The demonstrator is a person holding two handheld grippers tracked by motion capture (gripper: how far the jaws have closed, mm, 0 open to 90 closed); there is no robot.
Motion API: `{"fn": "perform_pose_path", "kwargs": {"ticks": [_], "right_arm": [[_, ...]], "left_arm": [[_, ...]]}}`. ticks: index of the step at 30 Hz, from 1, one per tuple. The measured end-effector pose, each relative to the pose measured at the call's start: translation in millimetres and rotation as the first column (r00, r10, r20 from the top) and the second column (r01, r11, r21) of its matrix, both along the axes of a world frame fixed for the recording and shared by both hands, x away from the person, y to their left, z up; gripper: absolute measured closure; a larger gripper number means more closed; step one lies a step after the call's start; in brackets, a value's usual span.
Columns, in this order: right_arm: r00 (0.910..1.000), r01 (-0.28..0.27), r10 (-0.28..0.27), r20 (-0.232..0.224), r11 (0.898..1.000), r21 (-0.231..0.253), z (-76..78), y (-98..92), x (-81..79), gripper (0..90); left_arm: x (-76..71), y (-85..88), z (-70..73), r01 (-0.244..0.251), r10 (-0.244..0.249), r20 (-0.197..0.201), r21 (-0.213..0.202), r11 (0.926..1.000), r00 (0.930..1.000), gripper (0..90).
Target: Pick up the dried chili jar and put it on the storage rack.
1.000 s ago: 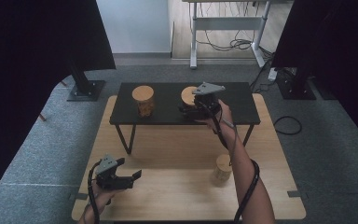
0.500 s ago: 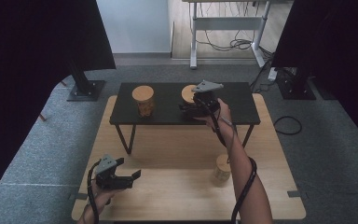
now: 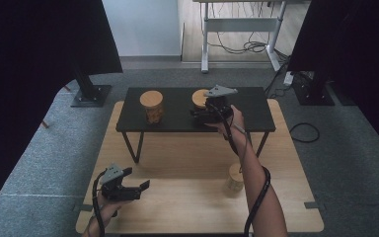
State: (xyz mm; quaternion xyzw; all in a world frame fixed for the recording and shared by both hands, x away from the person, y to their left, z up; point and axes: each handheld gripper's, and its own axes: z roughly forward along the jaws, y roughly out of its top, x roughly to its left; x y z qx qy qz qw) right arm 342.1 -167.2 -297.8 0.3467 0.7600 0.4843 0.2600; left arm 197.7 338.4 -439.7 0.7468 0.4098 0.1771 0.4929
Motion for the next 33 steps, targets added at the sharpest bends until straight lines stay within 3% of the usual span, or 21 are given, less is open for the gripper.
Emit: {"fn": "perform_pose_path", "kwargs": {"ticks": [16,24,33], "right_arm": [[0.9998,0.014,-0.014,-0.012,1.000,-0.008,3.6,1.8,-1.5,23.3],[0.9988,0.026,-0.026,-0.041,1.000,0.004,4.2,3.1,-3.8,8.5],[0.9988,0.008,-0.007,-0.048,1.000,0.007,6.4,-3.6,-6.5,5.2]], "left_arm": [[0.6,-0.5,0.0,0.001,-0.001,-0.003,0.003,1.0000,1.0000,6.8],[1.5,-0.3,-0.4,0.002,-0.002,-0.007,0.002,1.0000,1.0000,6.8],[2.0,0.1,-0.9,0.003,-0.003,-0.010,-0.003,1.0000,0.9999,6.8]]}}
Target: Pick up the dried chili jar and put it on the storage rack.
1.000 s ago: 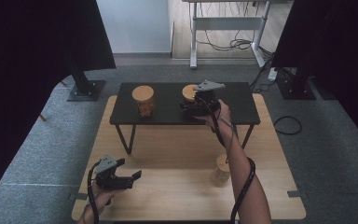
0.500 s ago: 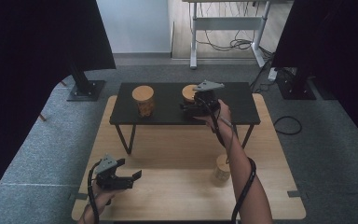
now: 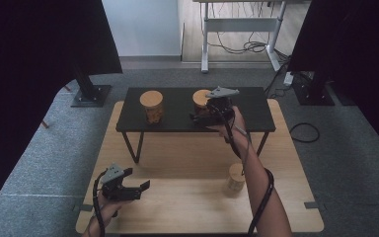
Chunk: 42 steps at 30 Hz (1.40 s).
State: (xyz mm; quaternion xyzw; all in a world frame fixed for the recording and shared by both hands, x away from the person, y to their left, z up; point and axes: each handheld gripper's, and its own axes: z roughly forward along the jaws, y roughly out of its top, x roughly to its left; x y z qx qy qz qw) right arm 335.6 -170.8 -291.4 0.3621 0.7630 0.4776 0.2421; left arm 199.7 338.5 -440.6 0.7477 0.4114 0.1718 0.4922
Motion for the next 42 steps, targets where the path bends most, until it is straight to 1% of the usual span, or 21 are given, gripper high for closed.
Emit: {"fn": "perform_pose_path", "kwargs": {"ticks": [3,5,9,15,19,21,22,30,34,38,42], "right_arm": [[1.0000,-0.007,0.007,-0.004,1.000,0.002,-0.1,-2.0,0.4,5.2],[0.9997,-0.022,0.022,-0.009,1.000,0.000,-1.2,-5.8,1.4,5.0],[0.9994,-0.032,0.032,-0.011,0.999,0.008,-3.2,-12.7,1.0,4.9],[0.9988,-0.048,0.048,-0.008,0.998,0.029,-3.7,-24.7,-5.7,5.0],[0.9988,-0.048,0.048,0.001,0.998,0.029,-3.7,-27.0,-12.9,4.9],[0.9991,-0.040,0.039,0.017,0.999,0.033,-4.8,-27.2,-17.8,5.2],[0.9989,-0.043,0.042,0.021,0.998,0.042,-5.5,-28.8,-19.8,5.3],[0.9977,-0.057,0.055,0.038,0.998,0.036,-10.8,-30.9,-33.8,5.5],[0.9971,-0.063,0.061,0.045,0.997,0.034,-15.4,-32.0,-43.6,5.5],[0.9964,-0.064,0.063,0.058,0.998,0.025,-18.9,-33.8,-54.8,5.5],[0.9958,-0.060,0.057,0.072,0.997,0.038,-24.2,-38.7,-67.4,5.6]], "left_arm": [[0.0,0.0,0.0,0.001,-0.001,0.000,0.000,1.0000,1.0000,6.7],[-0.1,0.3,-0.1,-0.002,0.002,0.001,-0.001,1.0000,1.0000,6.8],[-0.2,0.9,-0.3,-0.006,0.006,0.000,-0.003,1.0000,1.0000,6.8],[-0.7,-0.6,0.2,-0.003,0.003,0.001,0.003,1.0000,1.0000,6.8],[-1.0,-0.9,1.0,-0.002,0.002,0.005,0.002,1.0000,1.0000,6.8],[-1.1,-0.7,0.8,-0.006,0.006,0.004,0.000,1.0000,1.0000,6.8],[-1.1,-0.5,0.7,-0.006,0.006,0.003,-0.001,1.0000,1.0000,6.8],[-0.5,-0.5,0.3,-0.002,0.002,0.002,0.002,1.0000,1.0000,6.8],[-0.4,-0.2,0.6,0.002,-0.002,0.004,0.001,1.0000,1.0000,6.8],[1.6,-0.1,-0.6,0.004,-0.004,-0.003,0.000,1.0000,1.0000,6.8],[4.3,0.3,-2.1,0.007,-0.007,-0.010,0.000,1.0000,0.9999,6.8]]}}
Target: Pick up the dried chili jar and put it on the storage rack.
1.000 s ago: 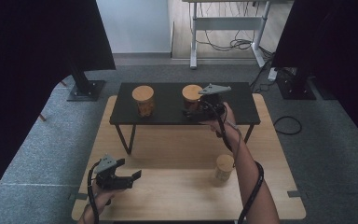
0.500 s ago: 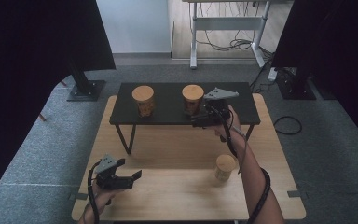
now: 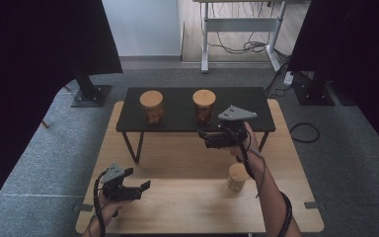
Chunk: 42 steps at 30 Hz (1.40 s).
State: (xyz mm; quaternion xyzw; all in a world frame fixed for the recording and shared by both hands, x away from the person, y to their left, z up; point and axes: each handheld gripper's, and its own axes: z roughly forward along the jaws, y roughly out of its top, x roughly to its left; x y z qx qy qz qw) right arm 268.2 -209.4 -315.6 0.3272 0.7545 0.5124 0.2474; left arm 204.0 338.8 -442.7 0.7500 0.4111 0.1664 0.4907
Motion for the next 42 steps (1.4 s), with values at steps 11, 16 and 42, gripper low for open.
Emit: {"fn": "perform_pose_path", "kwargs": {"ticks": [11,16,42], "right_arm": [[0.9998,0.016,-0.017,0.015,0.999,0.048,-29.6,-14.2,-34.7,5.8],[0.9996,0.016,-0.018,0.022,0.997,0.075,-48.7,-19.6,-52.5,5.8],[0.9999,0.002,-0.001,-0.014,0.995,0.096,-126.1,-12.7,-96.3,5.4]], "left_arm": [[-0.9,10.5,3.1,-0.018,0.018,0.014,-0.027,0.9995,0.9997,6.9],[0.0,8.8,1.8,-0.013,0.014,0.009,-0.022,0.9997,0.9999,6.9],[0.8,5.4,0.8,-0.015,0.015,0.003,-0.007,0.9999,0.9999,6.9]]}}
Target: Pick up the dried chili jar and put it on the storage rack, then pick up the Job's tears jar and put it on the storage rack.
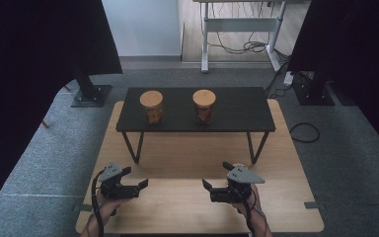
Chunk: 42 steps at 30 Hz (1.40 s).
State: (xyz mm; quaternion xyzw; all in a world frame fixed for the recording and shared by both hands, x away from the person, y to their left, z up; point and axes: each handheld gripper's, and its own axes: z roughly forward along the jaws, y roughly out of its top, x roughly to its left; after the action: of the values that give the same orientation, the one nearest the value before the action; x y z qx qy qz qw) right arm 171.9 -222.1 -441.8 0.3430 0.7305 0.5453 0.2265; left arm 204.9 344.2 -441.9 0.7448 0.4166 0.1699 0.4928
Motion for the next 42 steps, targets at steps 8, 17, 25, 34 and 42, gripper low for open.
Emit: {"fn": "perform_pose_path", "kwargs": {"ticks": [8,17,25,34,42], "right_arm": [[0.9997,-0.014,0.014,-0.020,1.000,-0.009,-4.9,9.0,-0.4,5.5],[0.9991,-0.021,0.021,-0.037,1.000,-0.016,-10.4,13.2,1.4,5.4],[0.9980,-0.035,0.036,-0.052,0.999,0.024,-14.7,8.3,2.2,5.4],[0.9991,-0.007,0.008,-0.042,0.999,0.033,-15.5,5.9,-7.3,6.1],[0.9996,0.014,-0.013,-0.026,1.000,0.006,-15.6,-1.8,-17.3,0.5]], "left_arm": [[-0.3,0.1,-0.1,0.002,-0.002,0.002,0.001,1.0000,1.0000,6.8],[-1.3,-0.5,0.1,-0.001,0.001,0.003,0.008,1.0000,1.0000,6.8],[-1.7,0.4,-0.3,-0.001,0.001,0.002,0.007,1.0000,1.0000,6.7],[-0.3,-3.8,-1.8,0.013,-0.013,-0.006,0.013,0.9998,0.9999,6.7],[0.7,-6.2,-2.6,0.023,-0.023,-0.010,0.018,0.9996,0.9997,6.7]]}}
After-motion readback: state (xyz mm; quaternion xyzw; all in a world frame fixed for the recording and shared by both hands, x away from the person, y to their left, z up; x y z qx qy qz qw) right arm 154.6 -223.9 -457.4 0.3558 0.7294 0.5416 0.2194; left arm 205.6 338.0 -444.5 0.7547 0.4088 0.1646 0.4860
